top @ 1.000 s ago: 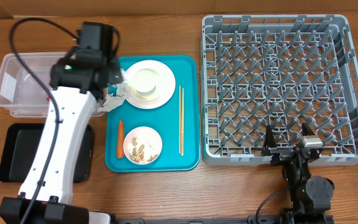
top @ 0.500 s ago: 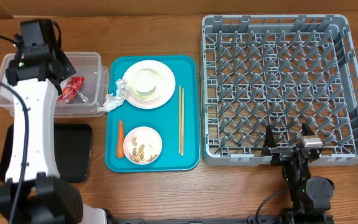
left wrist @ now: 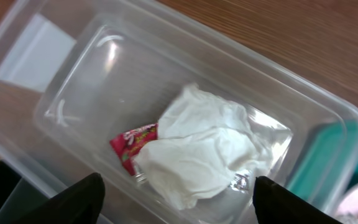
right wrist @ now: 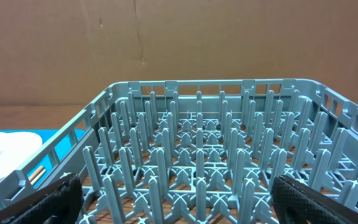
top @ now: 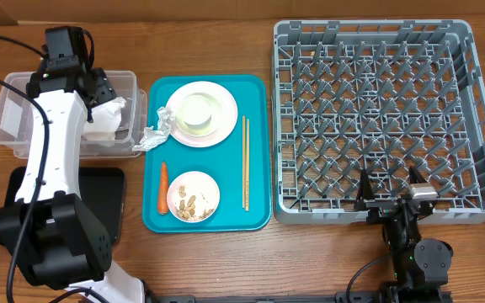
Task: Sort waste into correct bins and load items into the dishwasher
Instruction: 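Move the tissue left and release it into the clear bin, then grasp the remaining tissue beside the plate with the left gripper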
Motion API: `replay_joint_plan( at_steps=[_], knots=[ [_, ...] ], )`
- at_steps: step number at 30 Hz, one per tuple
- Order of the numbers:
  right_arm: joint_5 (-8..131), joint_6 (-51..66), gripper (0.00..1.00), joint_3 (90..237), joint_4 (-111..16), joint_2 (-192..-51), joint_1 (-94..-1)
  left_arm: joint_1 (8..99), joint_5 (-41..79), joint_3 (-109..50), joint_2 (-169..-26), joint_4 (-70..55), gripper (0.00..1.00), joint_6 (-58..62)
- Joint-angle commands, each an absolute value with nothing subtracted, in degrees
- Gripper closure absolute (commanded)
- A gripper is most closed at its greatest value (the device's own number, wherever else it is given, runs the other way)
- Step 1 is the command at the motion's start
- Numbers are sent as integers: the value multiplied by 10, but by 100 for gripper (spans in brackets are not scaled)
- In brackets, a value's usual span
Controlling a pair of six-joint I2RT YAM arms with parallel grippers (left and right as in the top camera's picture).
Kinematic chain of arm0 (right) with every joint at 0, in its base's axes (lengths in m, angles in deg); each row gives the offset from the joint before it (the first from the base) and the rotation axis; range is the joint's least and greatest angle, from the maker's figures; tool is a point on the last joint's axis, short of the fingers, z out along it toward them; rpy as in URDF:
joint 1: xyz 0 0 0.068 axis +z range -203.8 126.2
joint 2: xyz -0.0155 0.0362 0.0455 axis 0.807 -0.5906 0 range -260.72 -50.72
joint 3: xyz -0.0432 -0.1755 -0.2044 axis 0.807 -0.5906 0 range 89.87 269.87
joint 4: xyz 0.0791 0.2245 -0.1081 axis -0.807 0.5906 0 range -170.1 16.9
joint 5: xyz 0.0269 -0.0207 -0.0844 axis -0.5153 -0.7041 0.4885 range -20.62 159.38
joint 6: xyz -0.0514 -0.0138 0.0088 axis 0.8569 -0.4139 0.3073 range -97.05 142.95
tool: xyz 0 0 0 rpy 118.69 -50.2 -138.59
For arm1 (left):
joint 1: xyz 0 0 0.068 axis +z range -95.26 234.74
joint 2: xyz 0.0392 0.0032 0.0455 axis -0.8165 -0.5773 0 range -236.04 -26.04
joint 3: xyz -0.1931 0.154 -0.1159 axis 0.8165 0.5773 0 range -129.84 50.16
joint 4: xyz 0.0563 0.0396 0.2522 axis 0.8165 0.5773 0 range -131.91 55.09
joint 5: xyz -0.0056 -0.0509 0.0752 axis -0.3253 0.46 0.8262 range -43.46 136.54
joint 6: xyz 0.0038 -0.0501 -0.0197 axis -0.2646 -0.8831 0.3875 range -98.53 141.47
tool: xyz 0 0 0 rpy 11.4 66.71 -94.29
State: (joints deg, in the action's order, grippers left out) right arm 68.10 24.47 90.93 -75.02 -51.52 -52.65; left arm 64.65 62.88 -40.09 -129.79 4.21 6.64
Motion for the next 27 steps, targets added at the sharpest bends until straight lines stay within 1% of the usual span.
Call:
replay_joint_plan(
  at_steps=[1, 4, 5, 10, 15, 22, 27],
  knots=[
    [678, 245, 0, 903, -754, -509, -528, 642, 514, -411, -1293, 41, 22, 170],
    [678, 245, 0, 903, -754, -509, -528, 627, 441, -411, -1293, 57, 24, 205],
    [678, 245, 0, 903, -754, -509, -528, 620, 433, -411, -1293, 68, 24, 215],
    [678, 245, 0, 903, -754, -509, -528, 579, 436, -411, -1293, 121, 27, 250],
    [678, 245, 0, 903, -754, -509, -528, 541, 436, -411, -1293, 146, 27, 305],
    [678, 245, 0, 903, -754, -509, -528, 498, 446, -411, -1294, 150, 32, 442],
    [678, 245, 0, 903, -754, -509, -528, 495, 451, -408, -1299, 155, 35, 504]
  ],
)
